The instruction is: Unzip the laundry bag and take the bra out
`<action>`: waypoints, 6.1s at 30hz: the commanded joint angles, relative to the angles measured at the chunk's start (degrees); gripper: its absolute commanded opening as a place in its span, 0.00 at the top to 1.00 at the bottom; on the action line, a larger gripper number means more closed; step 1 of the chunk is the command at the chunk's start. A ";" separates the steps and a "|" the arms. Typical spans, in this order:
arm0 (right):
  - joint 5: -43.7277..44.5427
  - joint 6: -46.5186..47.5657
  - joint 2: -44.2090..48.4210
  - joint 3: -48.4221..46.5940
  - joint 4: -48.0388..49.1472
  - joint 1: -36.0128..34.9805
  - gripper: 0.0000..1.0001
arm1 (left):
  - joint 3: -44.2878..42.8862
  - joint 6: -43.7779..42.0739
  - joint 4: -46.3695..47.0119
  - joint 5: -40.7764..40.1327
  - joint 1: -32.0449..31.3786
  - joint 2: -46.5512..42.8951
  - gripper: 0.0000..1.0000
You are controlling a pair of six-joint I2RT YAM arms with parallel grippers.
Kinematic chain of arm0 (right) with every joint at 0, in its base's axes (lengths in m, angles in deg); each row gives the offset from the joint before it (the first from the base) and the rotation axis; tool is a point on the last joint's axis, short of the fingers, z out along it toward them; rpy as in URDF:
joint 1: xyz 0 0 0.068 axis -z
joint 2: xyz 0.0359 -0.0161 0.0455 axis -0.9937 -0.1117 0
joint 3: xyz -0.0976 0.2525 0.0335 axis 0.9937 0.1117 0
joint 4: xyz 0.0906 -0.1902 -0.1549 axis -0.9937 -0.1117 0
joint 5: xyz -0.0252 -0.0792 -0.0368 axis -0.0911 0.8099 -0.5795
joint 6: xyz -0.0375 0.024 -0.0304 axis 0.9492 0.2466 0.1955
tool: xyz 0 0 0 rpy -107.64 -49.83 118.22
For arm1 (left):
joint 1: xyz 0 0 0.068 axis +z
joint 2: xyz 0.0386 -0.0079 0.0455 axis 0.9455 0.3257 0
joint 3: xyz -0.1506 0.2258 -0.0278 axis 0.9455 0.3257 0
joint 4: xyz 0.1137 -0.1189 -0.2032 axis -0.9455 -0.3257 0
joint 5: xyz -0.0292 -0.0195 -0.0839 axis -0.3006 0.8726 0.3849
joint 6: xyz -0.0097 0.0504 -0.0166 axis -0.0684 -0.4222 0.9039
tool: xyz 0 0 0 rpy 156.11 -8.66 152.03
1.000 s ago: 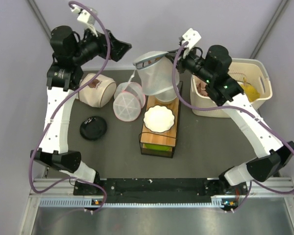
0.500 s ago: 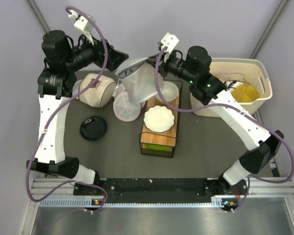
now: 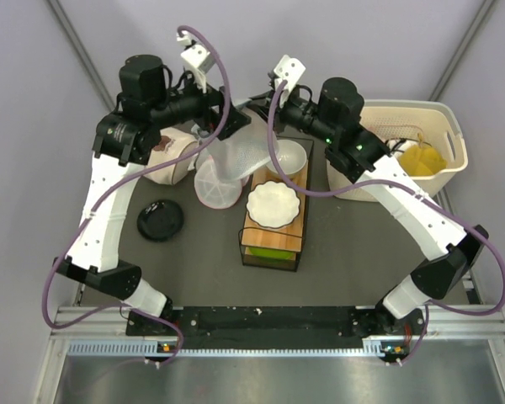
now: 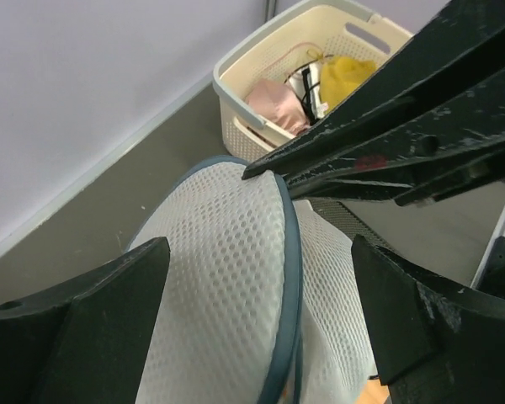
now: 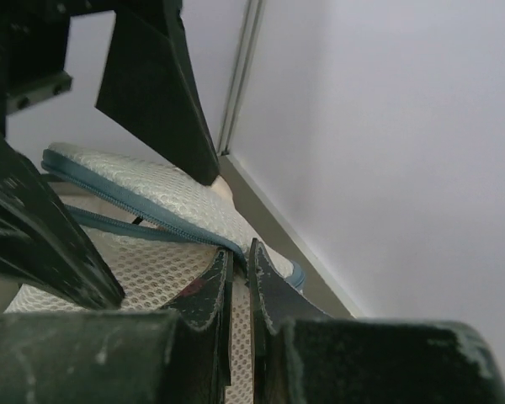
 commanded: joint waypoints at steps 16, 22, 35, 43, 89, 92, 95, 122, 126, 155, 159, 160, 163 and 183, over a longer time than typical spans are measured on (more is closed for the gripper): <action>8.70 -0.86 4.81 -0.62 -0.77 -1.02 0.56 | 1.61 -6.19 -0.48 -9.76 -1.77 -0.90 1.00; 10.12 -2.17 11.48 2.72 -1.65 -1.02 0.21 | 5.48 -3.03 4.97 -7.04 1.57 -3.98 1.00; -19.30 -12.28 24.66 12.99 -17.29 -1.02 0.36 | 11.54 5.14 18.68 -14.67 5.18 -12.15 1.00; -17.76 -13.78 27.40 24.96 -24.93 -8.13 0.36 | 14.09 10.07 20.62 -31.17 5.27 -14.79 1.00; 6.43 -4.11 2.54 18.55 -32.42 -0.41 0.51 | 17.34 1.47 18.43 -34.55 5.79 -13.39 1.00; 4.76 -3.67 -0.01 16.44 -31.19 1.61 0.51 | 20.58 -1.09 18.95 -31.92 6.76 -14.97 1.00; 2.83 -4.11 -2.13 13.98 -30.31 3.63 0.52 | 25.49 -3.11 20.96 -29.54 7.64 -17.25 1.00; 4.49 -25.18 18.24 33.03 -20.38 1.98 0.23 | 75.69 -2.94 47.25 -7.75 6.23 -37.82 1.00; 6.25 -29.94 25.53 40.86 -16.26 1.44 0.23 | 81.75 -2.59 53.82 -4.67 5.18 -42.81 1.00; 9.59 -44.28 20.55 44.74 4.15 -8.66 0.55 | 83.88 2.25 57.45 1.75 -8.97 -31.76 1.00; 9.33 -43.93 18.52 44.04 4.50 -8.66 0.55 | 83.70 2.07 57.36 1.23 -9.06 -31.67 1.00; 9.24 -44.10 18.17 43.95 4.50 -8.66 0.54 | 83.79 2.07 57.36 1.23 -9.06 -31.84 1.00; 8.45 -44.45 16.94 43.86 5.64 -8.66 0.55 | 83.79 1.90 57.36 1.05 -9.06 -32.20 1.00; 15.47 -42.26 22.48 48.08 1.60 -8.66 1.00 | 83.18 -0.48 57.01 1.75 -9.06 -30.88 1.00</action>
